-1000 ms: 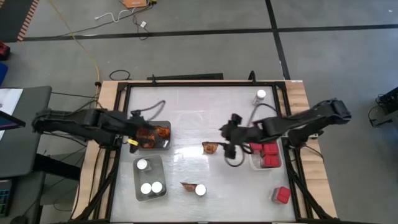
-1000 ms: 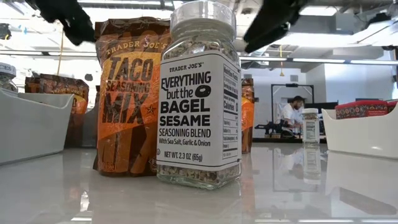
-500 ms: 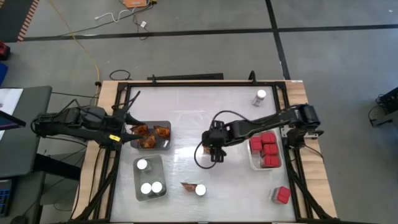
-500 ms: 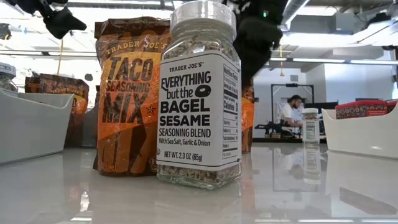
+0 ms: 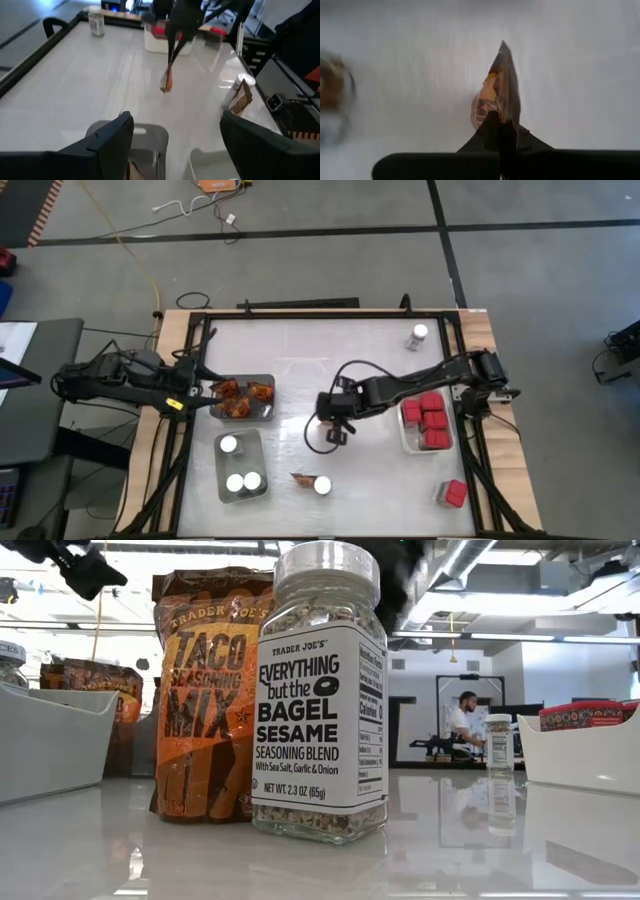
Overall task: Sort spices by type
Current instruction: Put the orange spice pack into the transparent black bin, then adjust the white spice bottle inside the gray bin
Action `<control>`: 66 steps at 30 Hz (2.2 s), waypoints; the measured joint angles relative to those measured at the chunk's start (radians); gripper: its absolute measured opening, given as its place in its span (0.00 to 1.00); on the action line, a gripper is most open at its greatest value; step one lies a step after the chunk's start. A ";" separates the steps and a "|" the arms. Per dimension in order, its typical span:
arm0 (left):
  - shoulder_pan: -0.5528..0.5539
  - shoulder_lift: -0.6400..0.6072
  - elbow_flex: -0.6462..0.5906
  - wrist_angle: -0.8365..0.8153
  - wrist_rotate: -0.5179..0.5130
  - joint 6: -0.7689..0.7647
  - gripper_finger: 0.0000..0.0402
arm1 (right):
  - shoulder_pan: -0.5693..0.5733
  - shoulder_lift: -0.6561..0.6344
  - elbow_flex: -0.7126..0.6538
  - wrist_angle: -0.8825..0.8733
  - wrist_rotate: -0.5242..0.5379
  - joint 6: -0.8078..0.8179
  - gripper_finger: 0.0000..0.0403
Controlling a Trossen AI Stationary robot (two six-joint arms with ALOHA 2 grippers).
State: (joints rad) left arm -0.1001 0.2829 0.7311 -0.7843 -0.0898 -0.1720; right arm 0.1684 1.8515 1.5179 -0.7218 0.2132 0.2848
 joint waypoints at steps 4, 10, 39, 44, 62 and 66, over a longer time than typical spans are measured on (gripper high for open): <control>0.000 -0.003 0.000 -0.027 0.000 -0.013 0.71 | -0.014 0.014 0.157 0.045 0.019 -0.115 0.03; 0.000 -0.003 0.000 -0.027 0.000 -0.015 0.71 | -0.069 0.119 0.409 0.064 0.019 -0.250 0.03; 0.000 -0.002 0.000 -0.034 0.002 -0.024 0.71 | -0.139 0.576 0.814 0.009 -0.139 -0.338 0.04; 0.000 -0.002 0.000 -0.035 0.002 -0.032 0.71 | -0.145 0.577 0.814 0.021 -0.137 -0.326 0.08; 0.000 -0.002 0.000 -0.035 0.001 -0.058 0.71 | -0.164 0.561 0.814 0.026 -0.141 -0.248 0.37; 0.000 -0.002 0.000 -0.035 0.000 -0.072 0.71 | -0.163 0.501 0.815 0.000 -0.142 -0.245 0.45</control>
State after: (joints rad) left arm -0.1005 0.2813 0.7311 -0.8189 -0.0894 -0.2438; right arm 0.0053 2.3529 2.3328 -0.7219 0.0715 0.0395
